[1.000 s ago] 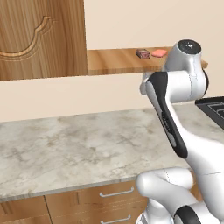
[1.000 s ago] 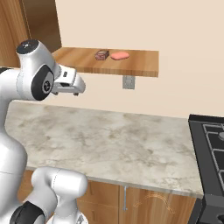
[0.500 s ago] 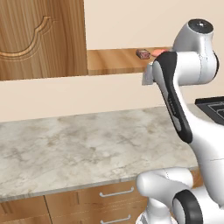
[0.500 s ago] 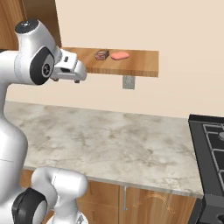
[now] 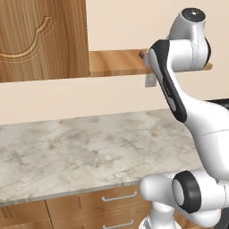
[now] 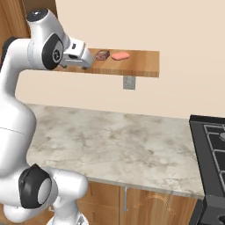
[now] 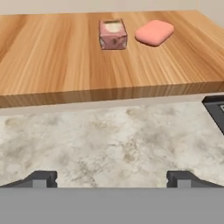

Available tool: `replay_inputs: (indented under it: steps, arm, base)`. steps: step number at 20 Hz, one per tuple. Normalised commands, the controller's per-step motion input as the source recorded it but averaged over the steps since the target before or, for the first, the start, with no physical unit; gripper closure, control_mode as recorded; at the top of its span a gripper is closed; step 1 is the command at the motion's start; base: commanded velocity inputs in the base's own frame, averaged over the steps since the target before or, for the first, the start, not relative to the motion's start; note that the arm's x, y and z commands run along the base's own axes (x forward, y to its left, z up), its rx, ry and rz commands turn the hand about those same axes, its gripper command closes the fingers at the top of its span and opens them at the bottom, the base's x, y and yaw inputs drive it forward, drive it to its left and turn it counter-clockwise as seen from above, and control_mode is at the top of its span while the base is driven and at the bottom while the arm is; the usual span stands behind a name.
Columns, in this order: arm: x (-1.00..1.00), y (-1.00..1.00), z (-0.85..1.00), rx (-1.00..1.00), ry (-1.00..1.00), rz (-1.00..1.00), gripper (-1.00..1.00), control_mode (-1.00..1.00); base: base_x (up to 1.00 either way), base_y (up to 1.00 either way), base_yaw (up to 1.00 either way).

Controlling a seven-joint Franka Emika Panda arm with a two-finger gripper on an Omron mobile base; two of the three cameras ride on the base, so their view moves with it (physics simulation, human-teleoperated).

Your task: Locate and retrieve the bar soap and bar soap from the cabinet. Place them next to the sink.

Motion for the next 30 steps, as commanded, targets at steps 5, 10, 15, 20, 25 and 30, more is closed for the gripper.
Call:
replay_inputs:
  steps: [5,10,15,20,25,30]
  arm:
    - [0.50,0.00,0.01,-0.05,-0.34,0.09,-1.00,-1.00]
    - [0.43,-0.14,0.03,-0.02,-0.09,0.03,-1.00,-1.00]
    - [0.36,-0.19,0.20,0.00,0.11,0.00,-1.00,-1.00]
    - [0.35,-0.08,0.10,0.00,0.10,0.00,-1.00,-1.00]
    - [0.36,-0.01,0.00,0.00,0.10,0.00,-1.00,-1.00]
    - [0.35,0.00,-0.03,0.00,0.09,-0.02,-1.00,-1.00]
  base:
    - [0.00,0.00,0.00]
    - [0.00,0.00,0.00]
    - [0.00,0.00,0.00]
    - [0.00,0.00,0.00]
    - [0.00,0.00,0.00]
    - [0.00,0.00,0.00]
